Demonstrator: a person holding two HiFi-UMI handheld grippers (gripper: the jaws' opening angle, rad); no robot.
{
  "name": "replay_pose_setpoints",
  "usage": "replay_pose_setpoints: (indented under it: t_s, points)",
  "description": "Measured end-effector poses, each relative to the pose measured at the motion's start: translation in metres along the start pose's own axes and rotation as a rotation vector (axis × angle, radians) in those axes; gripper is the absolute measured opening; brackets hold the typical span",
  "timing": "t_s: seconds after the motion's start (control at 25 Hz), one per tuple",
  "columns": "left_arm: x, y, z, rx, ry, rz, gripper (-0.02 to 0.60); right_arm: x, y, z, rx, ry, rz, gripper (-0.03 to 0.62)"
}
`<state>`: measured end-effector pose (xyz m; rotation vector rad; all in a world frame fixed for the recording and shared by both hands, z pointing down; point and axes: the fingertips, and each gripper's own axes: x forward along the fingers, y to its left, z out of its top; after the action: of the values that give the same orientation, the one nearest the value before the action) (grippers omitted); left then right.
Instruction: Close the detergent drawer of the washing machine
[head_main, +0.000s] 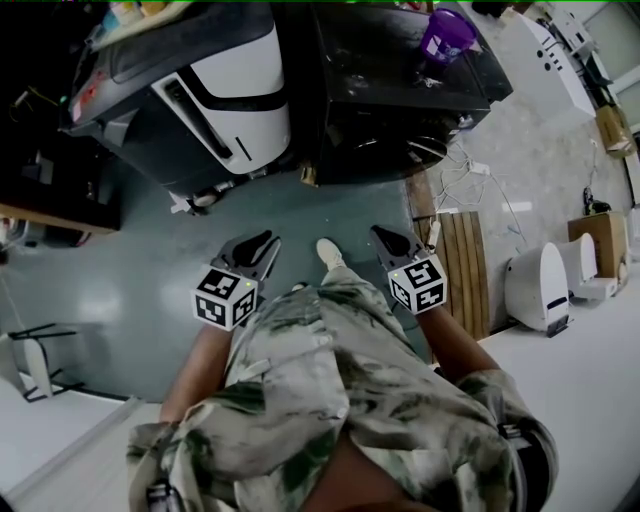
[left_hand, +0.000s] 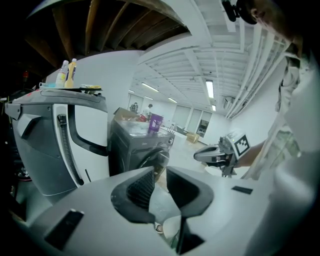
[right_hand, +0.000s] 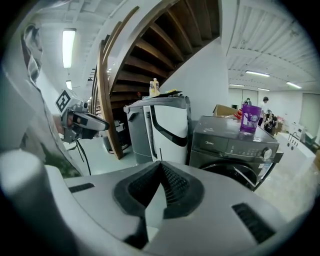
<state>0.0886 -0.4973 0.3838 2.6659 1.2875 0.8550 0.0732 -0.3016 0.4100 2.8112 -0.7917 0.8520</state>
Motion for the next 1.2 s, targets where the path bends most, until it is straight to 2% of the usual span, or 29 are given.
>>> replay_pose_setpoints:
  t_s: [0.48, 1.2]
  points:
    - [-0.018, -0.009, -0.015, 0.01, -0.006, 0.016, 0.077, -0.016, 0.033, 0.003, -0.008, -0.014, 0.04, 0.021]
    - [-0.029, -0.014, -0.026, 0.004, 0.0, 0.021, 0.071, -0.022, 0.043, 0.006, -0.016, -0.032, 0.051, 0.021]
